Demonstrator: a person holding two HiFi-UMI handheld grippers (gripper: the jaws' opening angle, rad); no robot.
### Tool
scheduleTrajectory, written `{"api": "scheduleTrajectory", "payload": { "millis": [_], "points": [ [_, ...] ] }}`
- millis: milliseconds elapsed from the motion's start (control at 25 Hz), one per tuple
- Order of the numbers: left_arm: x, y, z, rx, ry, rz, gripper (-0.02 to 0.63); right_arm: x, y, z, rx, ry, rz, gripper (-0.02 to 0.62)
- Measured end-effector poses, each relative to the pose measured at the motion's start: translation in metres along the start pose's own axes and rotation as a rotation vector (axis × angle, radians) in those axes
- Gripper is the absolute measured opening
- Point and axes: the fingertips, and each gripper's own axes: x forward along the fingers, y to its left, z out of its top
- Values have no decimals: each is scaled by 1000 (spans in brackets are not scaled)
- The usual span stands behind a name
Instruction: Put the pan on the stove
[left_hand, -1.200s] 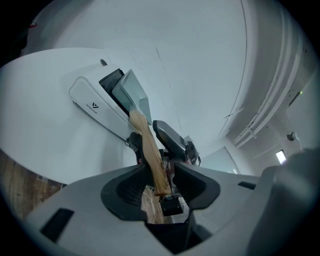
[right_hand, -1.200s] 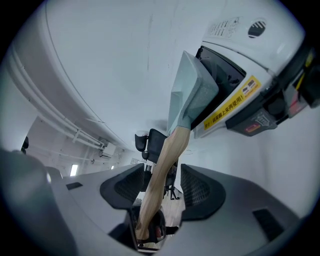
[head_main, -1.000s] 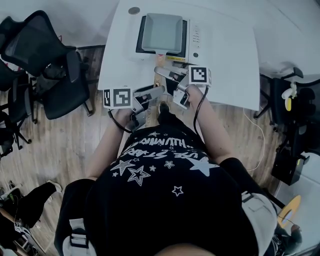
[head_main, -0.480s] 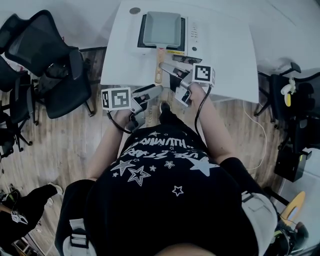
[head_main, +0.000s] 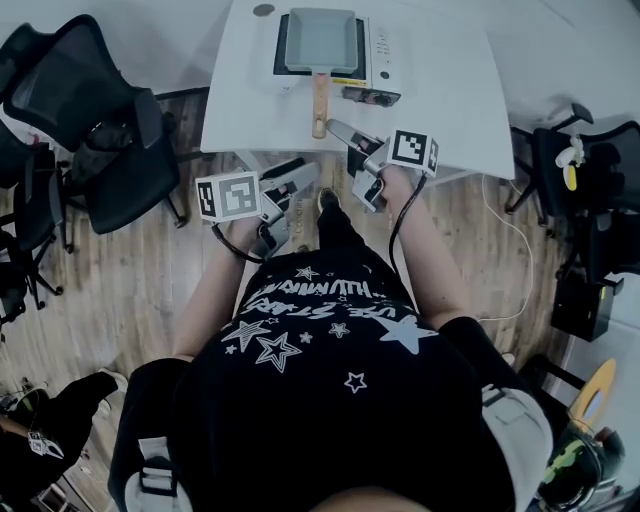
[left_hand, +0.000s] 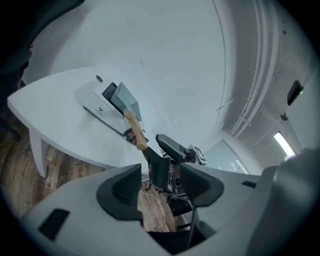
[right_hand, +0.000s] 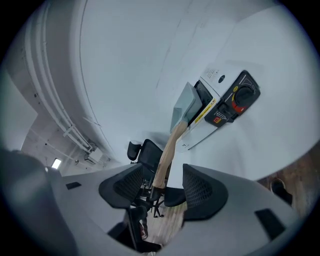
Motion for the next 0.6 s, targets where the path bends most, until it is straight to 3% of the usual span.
{"api": "scheduleTrajectory", "payload": {
  "millis": [360,600],
  "points": [
    [-18,-4,-7,173,-7,52,216,-25,10,-19,-136,-69,-95,224],
    [-18,-12,-9,263,-5,66,198,-41,20,-11,-249,-121,-147,110]
  ]
}}
